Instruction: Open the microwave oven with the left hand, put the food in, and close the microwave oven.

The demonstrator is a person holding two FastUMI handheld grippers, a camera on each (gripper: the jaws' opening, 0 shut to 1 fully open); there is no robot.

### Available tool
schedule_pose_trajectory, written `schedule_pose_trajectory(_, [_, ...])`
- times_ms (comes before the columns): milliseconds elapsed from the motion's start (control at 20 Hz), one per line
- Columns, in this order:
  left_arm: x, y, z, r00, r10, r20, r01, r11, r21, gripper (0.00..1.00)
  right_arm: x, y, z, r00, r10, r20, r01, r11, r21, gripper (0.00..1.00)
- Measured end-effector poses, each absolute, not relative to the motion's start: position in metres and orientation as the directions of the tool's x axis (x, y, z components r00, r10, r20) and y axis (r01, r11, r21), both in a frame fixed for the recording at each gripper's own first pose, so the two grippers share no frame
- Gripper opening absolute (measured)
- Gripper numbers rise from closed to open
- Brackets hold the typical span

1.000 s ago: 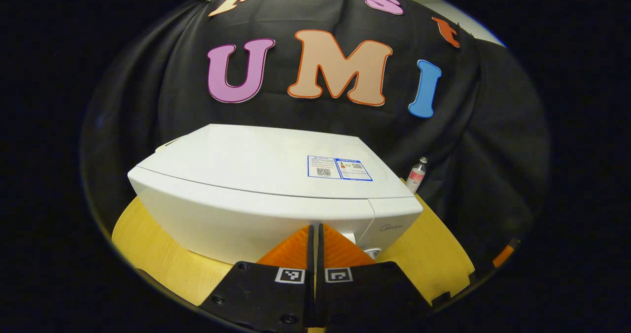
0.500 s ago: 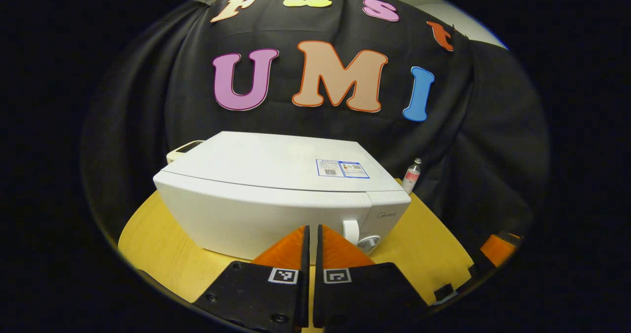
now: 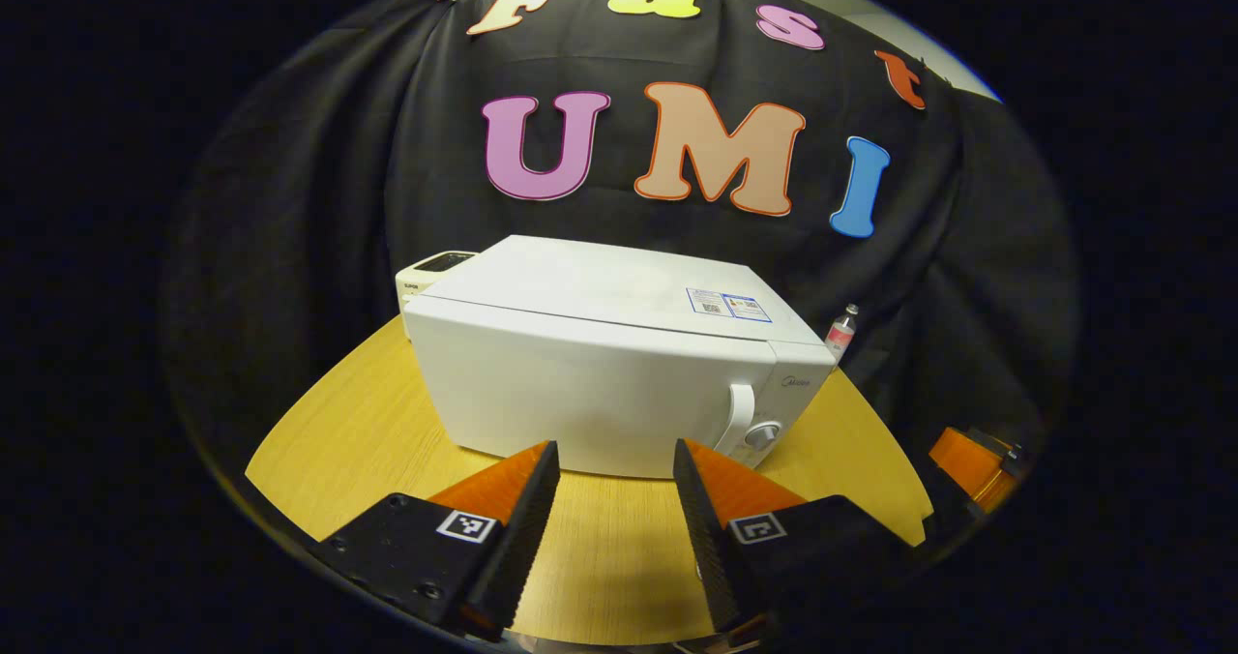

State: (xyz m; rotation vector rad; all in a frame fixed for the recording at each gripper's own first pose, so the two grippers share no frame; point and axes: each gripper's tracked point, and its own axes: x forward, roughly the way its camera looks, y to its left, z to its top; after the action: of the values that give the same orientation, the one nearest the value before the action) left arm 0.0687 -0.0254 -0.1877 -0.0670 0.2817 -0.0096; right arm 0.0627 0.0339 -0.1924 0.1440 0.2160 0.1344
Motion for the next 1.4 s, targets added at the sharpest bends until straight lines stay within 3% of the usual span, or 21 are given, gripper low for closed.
schedule_pose_trajectory(50, [0.065, -0.021, -0.187, 0.961, -0.004, -0.278, -0.008, 0.999, -0.045, 0.86, 0.062, 0.036, -0.188, 0.969, 0.154, -0.194, -0.127, 0.981, 0.145, 0.91])
schedule_pose_trajectory(150, [0.059, -0.008, -0.181, 0.965, 0.033, -0.262, -0.038, 0.999, -0.014, 0.99, 0.06, 0.042, -0.174, 0.97, 0.177, -0.166, -0.154, 0.978, 0.144, 0.91])
schedule_pose_trajectory(650, [0.035, 0.025, -0.116, 0.98, 0.156, -0.125, -0.164, 0.985, -0.049, 0.97, 0.057, 0.064, -0.131, 0.96, 0.266, -0.083, -0.256, 0.96, 0.117, 0.9])
schedule_pose_trajectory(700, [0.035, 0.027, -0.11, 0.98, 0.165, -0.111, -0.171, 0.984, -0.052, 0.97, 0.056, 0.066, -0.129, 0.958, 0.273, -0.081, -0.264, 0.958, 0.112, 0.95])
schedule_pose_trajectory(800, [0.035, 0.029, -0.103, 0.982, 0.168, -0.091, -0.173, 0.984, -0.048, 0.97, 0.056, 0.069, -0.119, 0.956, 0.285, -0.065, -0.278, 0.955, 0.106, 0.9])
schedule_pose_trajectory(1400, [0.037, 0.025, -0.107, 0.982, 0.16, -0.105, -0.164, 0.986, -0.032, 0.97, 0.06, 0.054, -0.116, 0.96, 0.271, -0.072, -0.26, 0.956, 0.135, 0.9])
